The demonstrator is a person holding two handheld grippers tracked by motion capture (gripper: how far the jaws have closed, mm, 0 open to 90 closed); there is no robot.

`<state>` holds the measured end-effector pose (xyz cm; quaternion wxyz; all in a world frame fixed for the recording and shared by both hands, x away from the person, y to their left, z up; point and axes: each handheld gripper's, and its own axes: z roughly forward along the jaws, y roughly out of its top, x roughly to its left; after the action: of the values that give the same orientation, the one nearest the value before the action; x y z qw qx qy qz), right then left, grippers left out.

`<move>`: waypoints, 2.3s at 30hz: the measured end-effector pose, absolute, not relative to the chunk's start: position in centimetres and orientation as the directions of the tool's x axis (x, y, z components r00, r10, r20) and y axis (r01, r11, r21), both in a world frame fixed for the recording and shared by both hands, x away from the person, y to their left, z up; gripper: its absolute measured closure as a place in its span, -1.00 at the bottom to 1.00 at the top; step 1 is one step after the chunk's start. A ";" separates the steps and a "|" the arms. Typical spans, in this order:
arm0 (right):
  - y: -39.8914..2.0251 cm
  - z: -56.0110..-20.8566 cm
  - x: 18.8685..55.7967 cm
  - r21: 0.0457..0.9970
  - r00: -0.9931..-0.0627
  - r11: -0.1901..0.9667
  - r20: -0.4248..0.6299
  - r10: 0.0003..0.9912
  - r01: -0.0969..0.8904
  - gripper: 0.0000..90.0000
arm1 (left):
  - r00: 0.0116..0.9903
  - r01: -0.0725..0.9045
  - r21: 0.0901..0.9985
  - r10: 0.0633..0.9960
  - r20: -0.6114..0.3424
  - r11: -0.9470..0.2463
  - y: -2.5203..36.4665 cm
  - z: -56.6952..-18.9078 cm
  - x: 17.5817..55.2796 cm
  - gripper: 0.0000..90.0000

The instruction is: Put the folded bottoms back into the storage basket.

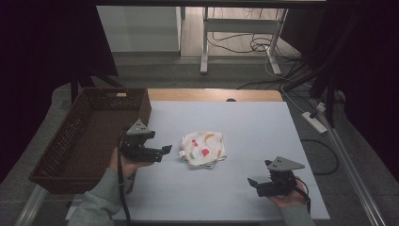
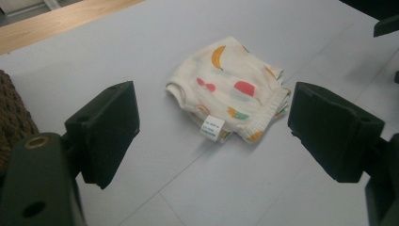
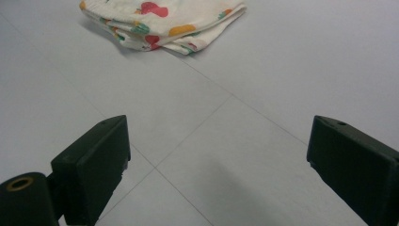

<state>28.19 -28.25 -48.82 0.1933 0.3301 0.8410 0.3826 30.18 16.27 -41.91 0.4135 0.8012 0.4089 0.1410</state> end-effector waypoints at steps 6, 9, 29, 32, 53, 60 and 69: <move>-28.2 -48.9 28.2 0.770 -0.710 0.492 -0.074 0.700 0.405 -0.85 | 0.621 0.556 0.764 0.775 -0.118 -0.328 15.7 -42.3 31.2 -0.64; -28.2 -48.9 28.3 0.769 -0.710 0.494 -0.075 0.700 0.406 -0.85 | 0.617 0.563 0.760 0.777 -0.124 -0.326 15.4 -42.5 31.7 -0.63; -28.2 -48.9 28.4 0.767 -0.713 0.495 -0.072 0.697 0.407 -0.85 | 0.614 0.584 0.731 0.781 -0.114 -0.352 13.6 -43.3 34.1 -0.63; -28.2 -48.9 28.4 0.768 -0.714 0.496 -0.073 0.696 0.405 -0.85 | 0.616 0.584 0.731 0.779 -0.115 -0.353 13.4 -43.3 34.4 -0.63; -28.2 -48.8 28.4 0.772 -0.719 0.493 -0.068 0.692 0.401 -0.85 | 0.619 0.614 0.694 0.775 -0.128 -0.375 11.5 -44.7 37.3 -0.63; -28.2 -48.8 28.3 0.772 -0.722 0.493 -0.065 0.689 0.400 -0.85 | 0.617 0.620 0.687 0.776 -0.129 -0.379 11.0 -45.0 38.0 -0.63; -28.2 -48.8 28.4 0.771 -0.723 0.495 -0.064 0.688 0.402 -0.85 | 0.615 0.631 0.673 0.777 -0.132 -0.386 10.4 -45.9 39.2 -0.64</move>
<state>28.39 -28.19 -48.85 0.1852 0.3226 0.8444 0.3856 39.16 10.38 -45.90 0.3540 0.8261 0.4262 0.1030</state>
